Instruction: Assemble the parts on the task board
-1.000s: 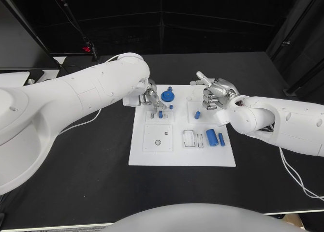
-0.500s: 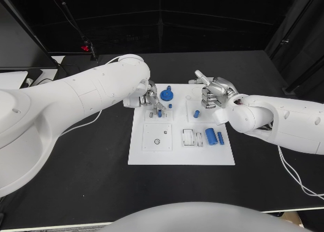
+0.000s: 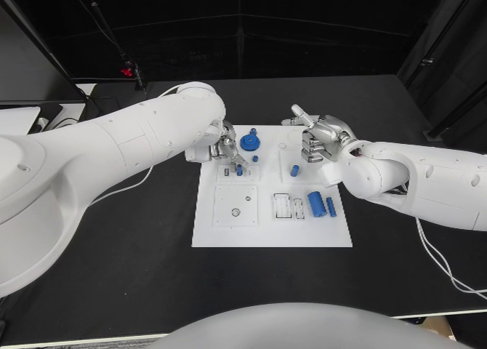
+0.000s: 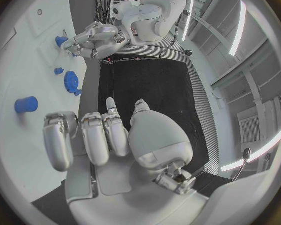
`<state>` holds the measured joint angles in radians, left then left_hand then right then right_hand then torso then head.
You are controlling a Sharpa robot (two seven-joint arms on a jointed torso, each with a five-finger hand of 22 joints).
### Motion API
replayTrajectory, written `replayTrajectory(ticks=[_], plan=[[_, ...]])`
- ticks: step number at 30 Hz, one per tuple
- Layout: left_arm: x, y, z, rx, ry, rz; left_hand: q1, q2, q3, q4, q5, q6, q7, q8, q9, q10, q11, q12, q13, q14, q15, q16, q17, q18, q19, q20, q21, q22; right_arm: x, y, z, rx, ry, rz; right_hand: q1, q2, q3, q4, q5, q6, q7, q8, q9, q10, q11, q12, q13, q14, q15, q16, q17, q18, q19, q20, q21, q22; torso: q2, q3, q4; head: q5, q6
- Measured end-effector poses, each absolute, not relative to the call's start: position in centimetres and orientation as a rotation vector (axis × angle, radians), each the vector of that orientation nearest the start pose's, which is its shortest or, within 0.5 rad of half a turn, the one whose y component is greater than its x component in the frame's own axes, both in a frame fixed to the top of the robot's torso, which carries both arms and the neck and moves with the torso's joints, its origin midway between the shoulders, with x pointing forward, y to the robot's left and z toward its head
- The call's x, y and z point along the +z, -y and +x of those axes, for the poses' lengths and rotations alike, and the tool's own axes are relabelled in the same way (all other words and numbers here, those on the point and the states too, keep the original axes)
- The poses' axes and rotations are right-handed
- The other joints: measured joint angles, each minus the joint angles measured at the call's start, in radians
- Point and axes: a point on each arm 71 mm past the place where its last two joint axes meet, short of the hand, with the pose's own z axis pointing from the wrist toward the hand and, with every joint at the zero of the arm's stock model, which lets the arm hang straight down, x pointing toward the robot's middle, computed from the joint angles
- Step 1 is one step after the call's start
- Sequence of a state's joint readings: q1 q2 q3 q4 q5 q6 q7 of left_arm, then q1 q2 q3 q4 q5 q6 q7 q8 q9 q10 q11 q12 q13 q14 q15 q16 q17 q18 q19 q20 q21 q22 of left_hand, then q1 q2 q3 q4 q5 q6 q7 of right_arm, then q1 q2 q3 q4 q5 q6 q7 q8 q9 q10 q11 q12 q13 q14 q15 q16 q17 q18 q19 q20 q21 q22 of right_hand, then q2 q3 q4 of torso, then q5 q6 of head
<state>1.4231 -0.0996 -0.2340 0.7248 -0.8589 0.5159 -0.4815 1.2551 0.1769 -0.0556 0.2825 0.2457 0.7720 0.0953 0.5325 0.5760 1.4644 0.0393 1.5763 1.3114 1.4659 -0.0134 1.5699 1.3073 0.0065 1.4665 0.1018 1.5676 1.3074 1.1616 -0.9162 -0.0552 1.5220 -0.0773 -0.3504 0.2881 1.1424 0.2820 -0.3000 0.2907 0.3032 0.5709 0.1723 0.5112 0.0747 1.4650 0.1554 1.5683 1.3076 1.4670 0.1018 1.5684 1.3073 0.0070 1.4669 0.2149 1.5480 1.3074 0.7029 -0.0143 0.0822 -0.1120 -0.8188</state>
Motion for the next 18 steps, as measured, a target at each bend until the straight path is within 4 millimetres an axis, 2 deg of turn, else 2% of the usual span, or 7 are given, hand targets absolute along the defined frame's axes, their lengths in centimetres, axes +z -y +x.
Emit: replayTrajectory(ticks=[5,7,10,15,18], plan=[[-18.79,-4.54,57.67,-0.318,-2.543,0.066,0.021,-0.008,0.013,-0.001,0.014,0.000,0.000,-0.004,0.000,0.001,-0.001,-0.001,0.000,0.000,-0.006,0.000,0.000,0.000,0.000,0.000,0.000,0.000,-20.78,24.85,47.97,1.343,-1.514,1.162,0.000,0.000,0.000,0.000,0.000,0.000,0.000,0.000,0.000,0.000,0.000,0.000,0.000,0.000,0.000,0.000,0.000,0.000,0.000,0.000,0.000,0.000,0.000,0.0001,0.0000,0.000,-0.001],[-18.79,-4.53,57.67,-0.320,-2.542,0.065,0.034,-0.015,0.023,-0.006,0.031,0.000,0.000,-0.004,-0.001,0.002,-0.002,-0.002,0.000,0.000,-0.006,0.000,0.000,0.000,0.000,0.000,0.000,0.000,-20.78,24.84,47.97,1.343,-1.514,1.162,0.000,0.000,0.000,0.000,0.000,0.000,0.000,0.000,0.000,0.000,0.000,0.000,0.000,0.000,0.000,0.000,0.000,0.000,0.000,0.000,0.000,0.000,0.000,0.0001,0.0000,-0.001,-0.001],[-18.81,-4.50,57.66,-0.325,-2.540,0.064,0.059,-0.025,0.045,-0.011,0.075,0.000,0.000,-0.004,-0.001,0.004,-0.004,-0.003,0.000,0.000,-0.006,0.000,0.000,0.000,-0.002,-0.005,0.000,0.000,-20.78,24.83,47.96,1.343,-1.514,1.162,0.000,0.000,0.000,0.000,0.000,0.000,0.000,0.000,0.000,0.000,0.000,0.000,0.000,0.000,0.000,0.000,0.000,0.000,0.000,0.000,0.000,0.000,0.000,0.0000,0.0000,-0.002,0.000],[-18.85,-4.42,57.64,-0.337,-2.537,0.062,0.084,-0.036,0.071,-0.015,0.111,0.000,0.000,-0.008,-0.001,0.004,-0.004,-0.003,0.000,0.000,-0.006,0.000,0.000,0.000,0.000,-0.007,0.000,0.000,-20.77,24.80,47.97,1.344,-1.514,1.161,0.000,0.000,0.000,0.000,0.000,0.000,0.000,0.000,0.000,0.000,0.000,0.000,0.000,0.000,0.000,0.000,0.000,0.000,0.000,0.000,0.000,0.000,0.000,-0.0003,0.0000,-0.008,0.000],[-18.87,-4.36,57.62,-0.349,-2.537,0.058,0.107,-0.055,0.108,-0.031,0.138,0.000,0.000,-0.008,-0.001,0.004,-0.004,-0.004,-0.001,0.000,-0.006,0.000,0.000,0.000,0.000,-0.007,0.000,0.000,-20.77,24.81,47.96,1.344,-1.514,1.161,0.000,0.000,0.000,0.000,0.000,0.000,0.000,0.000,0.000,0.000,0.000,0.000,0.000,0.000,0.000,0.000,0.000,0.000,0.000,0.000,0.000,0.000,0.000,-0.0002,0.0005,-0.011,-0.001]])
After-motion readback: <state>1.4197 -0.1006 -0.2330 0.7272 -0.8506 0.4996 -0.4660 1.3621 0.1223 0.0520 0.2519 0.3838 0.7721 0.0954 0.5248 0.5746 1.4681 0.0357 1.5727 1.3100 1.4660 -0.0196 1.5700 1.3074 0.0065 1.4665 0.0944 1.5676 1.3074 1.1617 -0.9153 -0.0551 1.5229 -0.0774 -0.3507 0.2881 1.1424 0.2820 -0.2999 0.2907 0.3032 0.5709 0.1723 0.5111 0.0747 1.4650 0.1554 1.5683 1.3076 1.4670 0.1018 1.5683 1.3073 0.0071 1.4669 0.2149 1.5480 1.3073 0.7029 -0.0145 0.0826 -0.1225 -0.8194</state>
